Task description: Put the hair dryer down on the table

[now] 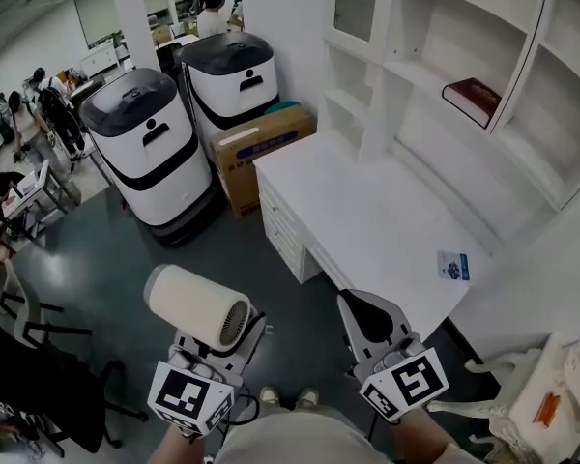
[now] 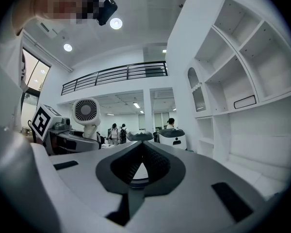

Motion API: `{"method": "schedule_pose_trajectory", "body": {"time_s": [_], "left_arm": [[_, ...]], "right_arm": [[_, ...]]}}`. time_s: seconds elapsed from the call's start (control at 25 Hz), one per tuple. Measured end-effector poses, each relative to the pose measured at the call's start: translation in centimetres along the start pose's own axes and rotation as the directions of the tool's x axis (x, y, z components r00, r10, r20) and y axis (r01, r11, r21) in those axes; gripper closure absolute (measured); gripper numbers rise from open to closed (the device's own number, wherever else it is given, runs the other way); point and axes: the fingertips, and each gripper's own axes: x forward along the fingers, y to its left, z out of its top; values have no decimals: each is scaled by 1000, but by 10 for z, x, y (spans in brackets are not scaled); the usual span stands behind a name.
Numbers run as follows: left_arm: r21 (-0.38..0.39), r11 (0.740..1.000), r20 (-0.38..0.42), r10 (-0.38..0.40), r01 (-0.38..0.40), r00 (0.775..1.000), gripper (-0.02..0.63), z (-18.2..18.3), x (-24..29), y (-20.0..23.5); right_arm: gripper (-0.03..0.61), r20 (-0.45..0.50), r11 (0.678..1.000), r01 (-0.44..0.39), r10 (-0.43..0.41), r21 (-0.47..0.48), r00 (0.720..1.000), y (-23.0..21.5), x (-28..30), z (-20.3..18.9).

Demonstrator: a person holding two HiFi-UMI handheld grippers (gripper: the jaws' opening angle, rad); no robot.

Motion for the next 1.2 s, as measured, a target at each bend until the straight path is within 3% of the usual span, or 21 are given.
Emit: {"method": "schedule_pose_trajectory", "body": {"time_s": [0.36, 0.76, 1.2], "left_arm": [[9, 998, 13, 60, -61, 998, 394, 5, 4, -14], [32, 997, 25, 68, -68, 997, 394, 10, 13, -24], [28, 999, 37, 41, -42, 998, 394, 6, 46, 8]], "right_arm": [[559, 9, 1000, -28, 28, -5, 1000, -16, -20, 0], [560, 33, 997, -72, 73, -14, 997, -20, -17, 4], [560, 33, 999, -47, 48, -15, 998, -43, 22, -2]]}}
